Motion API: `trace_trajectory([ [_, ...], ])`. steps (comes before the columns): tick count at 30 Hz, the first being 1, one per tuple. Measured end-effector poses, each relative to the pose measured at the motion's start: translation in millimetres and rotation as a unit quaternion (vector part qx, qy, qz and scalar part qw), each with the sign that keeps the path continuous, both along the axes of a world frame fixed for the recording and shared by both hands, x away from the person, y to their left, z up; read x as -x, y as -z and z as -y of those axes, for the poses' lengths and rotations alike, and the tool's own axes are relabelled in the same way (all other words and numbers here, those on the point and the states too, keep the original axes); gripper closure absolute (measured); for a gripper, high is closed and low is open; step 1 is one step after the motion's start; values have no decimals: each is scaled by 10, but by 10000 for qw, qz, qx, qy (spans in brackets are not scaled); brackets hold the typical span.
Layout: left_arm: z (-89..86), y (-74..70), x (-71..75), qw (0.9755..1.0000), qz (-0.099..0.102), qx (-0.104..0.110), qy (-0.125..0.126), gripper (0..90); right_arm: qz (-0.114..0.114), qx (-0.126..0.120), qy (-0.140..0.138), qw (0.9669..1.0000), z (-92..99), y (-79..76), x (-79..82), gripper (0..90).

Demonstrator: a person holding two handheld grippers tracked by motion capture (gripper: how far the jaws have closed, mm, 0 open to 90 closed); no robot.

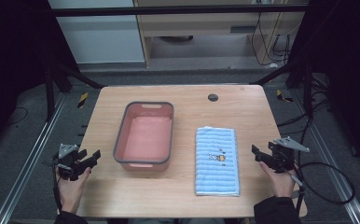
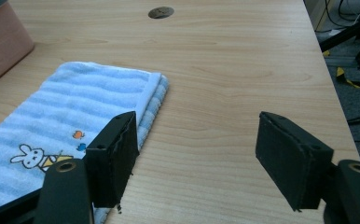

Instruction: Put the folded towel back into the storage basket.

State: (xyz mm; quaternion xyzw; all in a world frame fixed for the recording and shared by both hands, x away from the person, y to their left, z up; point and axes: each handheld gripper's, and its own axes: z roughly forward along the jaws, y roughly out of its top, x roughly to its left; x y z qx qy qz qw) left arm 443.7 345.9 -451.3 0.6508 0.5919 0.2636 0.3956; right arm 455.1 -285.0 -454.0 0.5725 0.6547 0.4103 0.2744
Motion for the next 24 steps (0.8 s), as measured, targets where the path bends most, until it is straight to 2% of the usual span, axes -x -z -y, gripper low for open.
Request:
trace_trajectory([
  [3, 39, -45, 34, 9999, 63, -64, 79, 403, 78, 162, -61, 9998, -49, -40, 1, 285],
  [8, 83, -146, 67, 9995, 94, 130, 280, 377, 172, 229, -197, 9994, -132, -98, 7, 273],
  [11, 94, -184, 86, 9993, 153, 137, 308, 363, 223, 303, -240, 9990, -153, -121, 13, 273],
  [13, 119, -244, 121, 9990, 271, 120, 340, 343, 308, 329, -285, 9986, -163, -139, 24, 272],
  [19, 209, -344, 169, 9977, 436, 122, 501, 320, 337, 305, -331, 9984, -156, -183, 41, 272],
  [24, 317, -398, 205, 9964, 494, 68, 681, 311, 367, 275, -360, 9983, -159, -222, 49, 265],
])
